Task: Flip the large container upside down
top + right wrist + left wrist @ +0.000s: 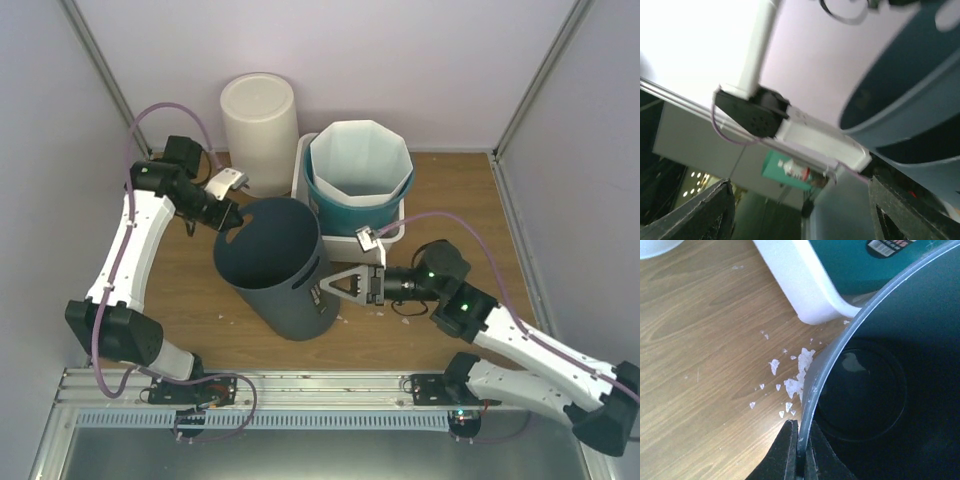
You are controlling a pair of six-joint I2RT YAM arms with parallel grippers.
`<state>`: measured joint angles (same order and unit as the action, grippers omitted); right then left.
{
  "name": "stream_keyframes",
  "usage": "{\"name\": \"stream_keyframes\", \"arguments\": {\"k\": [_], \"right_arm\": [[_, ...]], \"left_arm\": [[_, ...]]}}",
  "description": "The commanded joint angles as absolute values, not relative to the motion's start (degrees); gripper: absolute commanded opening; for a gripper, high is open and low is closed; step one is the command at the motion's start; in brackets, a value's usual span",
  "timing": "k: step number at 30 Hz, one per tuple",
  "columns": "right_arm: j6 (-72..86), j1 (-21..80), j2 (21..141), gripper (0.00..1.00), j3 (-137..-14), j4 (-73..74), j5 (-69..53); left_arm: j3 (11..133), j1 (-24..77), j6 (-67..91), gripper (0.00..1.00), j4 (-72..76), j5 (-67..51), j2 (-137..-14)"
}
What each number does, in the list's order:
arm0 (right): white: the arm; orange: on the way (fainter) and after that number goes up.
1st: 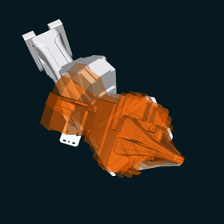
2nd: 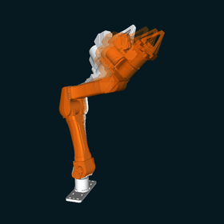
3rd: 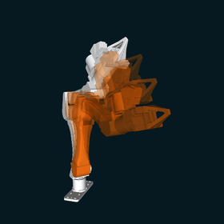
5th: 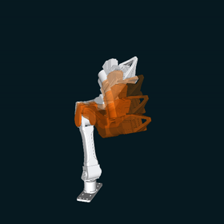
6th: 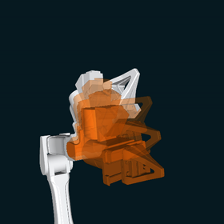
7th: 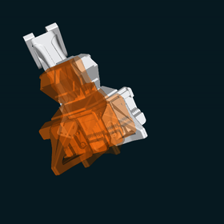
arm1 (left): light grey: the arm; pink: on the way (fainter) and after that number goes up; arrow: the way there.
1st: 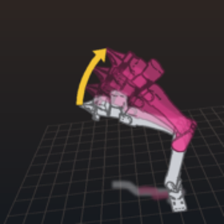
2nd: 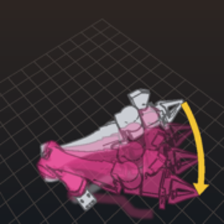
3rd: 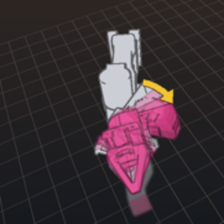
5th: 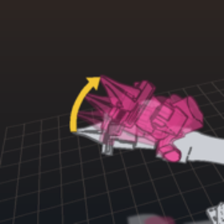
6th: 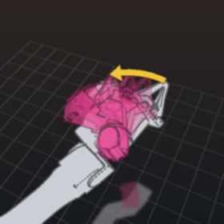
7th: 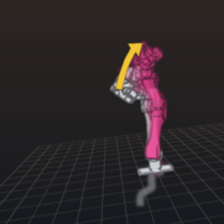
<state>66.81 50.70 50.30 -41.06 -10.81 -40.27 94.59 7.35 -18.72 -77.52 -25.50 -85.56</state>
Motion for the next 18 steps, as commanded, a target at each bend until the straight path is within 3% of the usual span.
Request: {"name": "stream_keyframes", "arguments": {"k": [1, 5, 18], "right_arm": [[64.55, 52.45, 45.87, 0.73, -45.4, -8.31, -29.54], [66.86, 56.07, 45.84, 0.72, -44.35, -8.61, -23.35], [75.8, 58.97, 52.16, 0.73, -33.68, -33.75, -13.62]], "left_arm": [[92.06, 2.18, -16.6, 0.0, -73.2, -28.08, -83.57], [89.85, 0.97, -14.53, 0.0, -71.17, -30.88, -82.88], [86.17, 0.44, -11.77, 0.0, -67.81, -34.45, -80.95]]}}
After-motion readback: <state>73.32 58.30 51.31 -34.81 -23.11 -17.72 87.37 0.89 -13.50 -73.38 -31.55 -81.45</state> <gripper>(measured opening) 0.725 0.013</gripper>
